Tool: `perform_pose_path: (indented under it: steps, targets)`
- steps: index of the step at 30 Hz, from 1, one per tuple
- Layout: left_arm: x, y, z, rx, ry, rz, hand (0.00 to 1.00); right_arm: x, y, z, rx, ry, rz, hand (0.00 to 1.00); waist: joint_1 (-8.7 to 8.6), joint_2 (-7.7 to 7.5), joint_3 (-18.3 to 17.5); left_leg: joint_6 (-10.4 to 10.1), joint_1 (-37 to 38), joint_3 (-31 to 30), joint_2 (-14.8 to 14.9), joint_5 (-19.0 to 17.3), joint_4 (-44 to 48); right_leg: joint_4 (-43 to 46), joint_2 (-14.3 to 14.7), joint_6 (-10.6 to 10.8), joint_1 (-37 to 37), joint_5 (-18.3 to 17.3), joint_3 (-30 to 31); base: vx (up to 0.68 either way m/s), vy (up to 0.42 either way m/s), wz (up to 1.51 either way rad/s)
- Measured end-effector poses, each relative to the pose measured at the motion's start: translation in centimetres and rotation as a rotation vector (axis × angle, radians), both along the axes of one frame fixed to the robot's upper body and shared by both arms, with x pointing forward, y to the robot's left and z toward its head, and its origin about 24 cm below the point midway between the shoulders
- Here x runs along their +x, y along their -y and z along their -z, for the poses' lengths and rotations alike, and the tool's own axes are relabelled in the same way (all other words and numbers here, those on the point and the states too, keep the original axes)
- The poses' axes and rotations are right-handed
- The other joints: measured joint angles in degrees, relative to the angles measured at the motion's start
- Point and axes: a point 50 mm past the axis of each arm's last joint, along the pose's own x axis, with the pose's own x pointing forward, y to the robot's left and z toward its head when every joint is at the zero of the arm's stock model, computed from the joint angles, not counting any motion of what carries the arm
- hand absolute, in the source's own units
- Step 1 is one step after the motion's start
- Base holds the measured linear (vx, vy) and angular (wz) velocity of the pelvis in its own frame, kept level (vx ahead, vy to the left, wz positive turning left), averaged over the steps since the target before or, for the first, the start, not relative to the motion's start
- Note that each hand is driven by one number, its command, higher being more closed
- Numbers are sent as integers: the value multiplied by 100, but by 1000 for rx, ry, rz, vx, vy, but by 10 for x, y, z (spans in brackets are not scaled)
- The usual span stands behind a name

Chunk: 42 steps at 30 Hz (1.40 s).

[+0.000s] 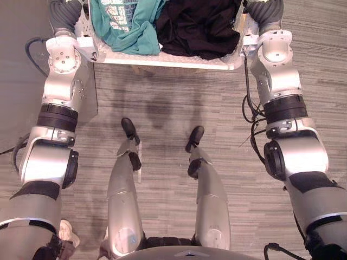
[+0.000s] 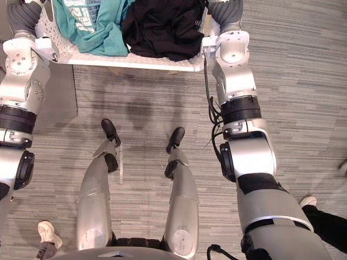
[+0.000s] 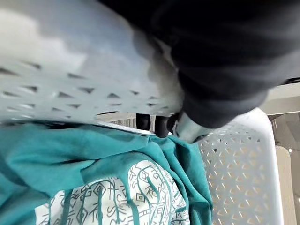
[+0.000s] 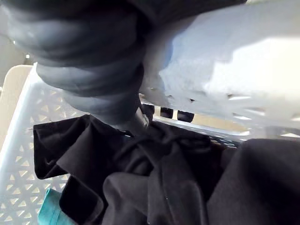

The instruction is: Pick up the laundry basket with both hands and put the clothes into the washing machine.

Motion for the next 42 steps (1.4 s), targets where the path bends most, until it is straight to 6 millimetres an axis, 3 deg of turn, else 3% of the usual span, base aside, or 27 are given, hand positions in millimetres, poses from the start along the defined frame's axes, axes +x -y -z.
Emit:
perform_pose_path:
  steps: [12,30,38,42]
  targets:
    - [9,7,10,1,-69,26,0,6,7,2,-76,-57,100,0,-62,0,0,-64,169,104,-44,227,-389,-81,36,-9,-16,45,-6,-15,-66,-2]
    - [7,-4,7,-74,-58,10,0,-2,-8,-25,-77,25,66,0,-105,0,1,-41,40,116,-11,239,-278,130,7,-20,-231,36,9,-32,-45,-1]
    - [6,0,-10,-94,-31,23,0,-6,-14,-41,-36,64,28,0,-90,0,1,-41,32,116,-5,239,-259,149,7,-27,-238,41,6,-10,-32,0]
    - [4,4,-27,-124,12,37,0,-13,-25,-65,-26,126,-13,0,-91,0,1,-30,38,102,22,228,-173,184,12,-35,-208,47,9,-38,-45,0]
